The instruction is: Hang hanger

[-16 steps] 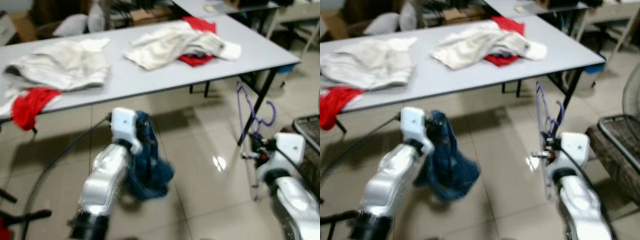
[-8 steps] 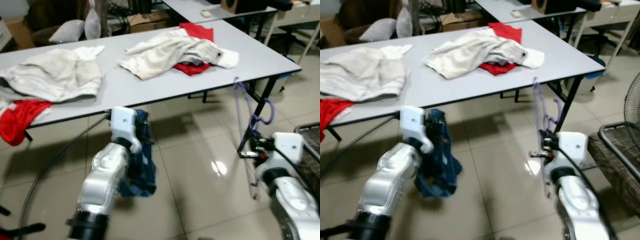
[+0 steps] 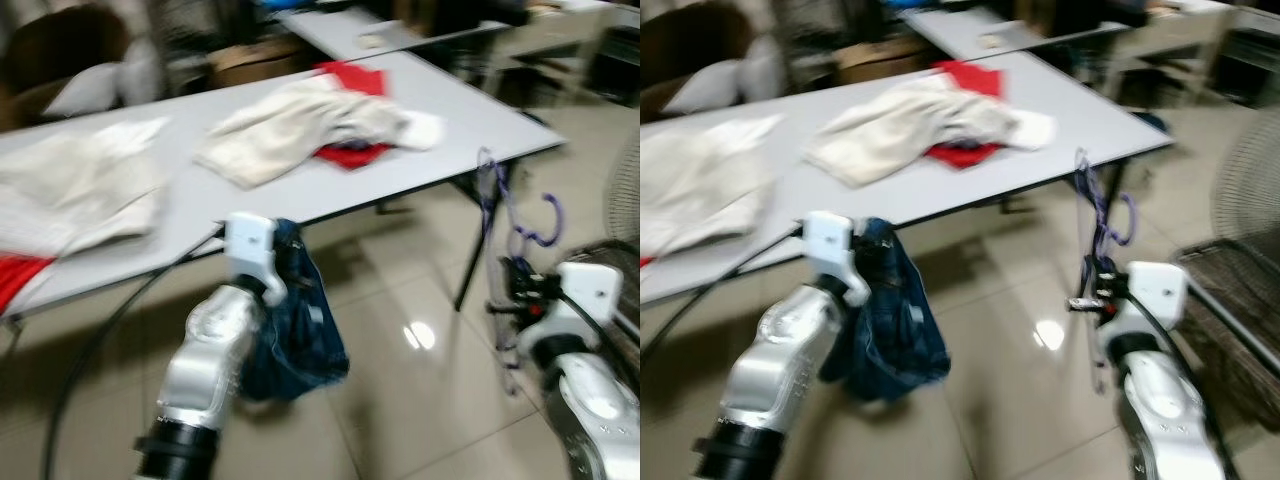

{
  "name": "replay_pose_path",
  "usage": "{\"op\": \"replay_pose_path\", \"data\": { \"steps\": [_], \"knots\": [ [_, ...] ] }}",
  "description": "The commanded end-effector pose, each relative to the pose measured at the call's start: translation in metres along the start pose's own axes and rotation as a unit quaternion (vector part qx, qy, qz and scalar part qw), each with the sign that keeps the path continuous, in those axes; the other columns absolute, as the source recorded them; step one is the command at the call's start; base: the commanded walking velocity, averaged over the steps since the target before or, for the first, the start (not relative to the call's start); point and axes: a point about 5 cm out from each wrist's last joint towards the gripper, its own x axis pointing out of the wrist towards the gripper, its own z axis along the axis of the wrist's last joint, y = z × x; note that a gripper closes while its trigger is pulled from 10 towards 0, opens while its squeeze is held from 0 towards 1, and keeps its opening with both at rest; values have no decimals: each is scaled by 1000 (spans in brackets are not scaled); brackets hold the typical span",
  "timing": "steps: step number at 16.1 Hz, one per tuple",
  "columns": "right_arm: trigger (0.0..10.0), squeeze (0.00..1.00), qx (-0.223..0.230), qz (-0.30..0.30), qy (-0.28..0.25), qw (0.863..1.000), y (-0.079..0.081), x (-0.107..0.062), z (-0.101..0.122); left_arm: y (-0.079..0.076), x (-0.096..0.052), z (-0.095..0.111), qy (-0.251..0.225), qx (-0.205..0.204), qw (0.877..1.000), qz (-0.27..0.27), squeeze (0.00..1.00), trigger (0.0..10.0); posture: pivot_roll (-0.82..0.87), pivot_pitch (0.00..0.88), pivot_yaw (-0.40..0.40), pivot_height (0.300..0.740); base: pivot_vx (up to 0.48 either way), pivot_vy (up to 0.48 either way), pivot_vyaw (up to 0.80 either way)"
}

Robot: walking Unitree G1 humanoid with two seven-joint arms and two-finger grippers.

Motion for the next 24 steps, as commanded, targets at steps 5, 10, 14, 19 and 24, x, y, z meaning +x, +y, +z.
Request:
{"op": "replay_pose_path", "data": {
  "steps": [5,10,14,19,24],
  "knots": [
    [10000,0,-3,6,-24,1000,3,1,8,2,4,15,-26,13,999,-13,0,10000,-45,9,76,740,403,0,-320],
    [10000,0,0,9,-31,999,6,-2,9,-2,5,15,-24,18,999,-35,0,10000,-56,7,92,740,401,0,0],
    [10000,0,-2,-1,-29,1000,3,-5,8,-12,12,16,-21,27,997,-75,0,10000,-65,7,103,740,403,0,0],
    [10000,0,-1,-8,-28,1000,2,-4,6,-33,36,37,-50,37,986,-155,0,10000,-66,0,100,740,403,0,0],
    [10000,0,3,-26,-34,999,0,-1,6,-83,105,167,-191,38,944,-267,0,10000,-83,0,125,740,400,0,0]
  ]
}}
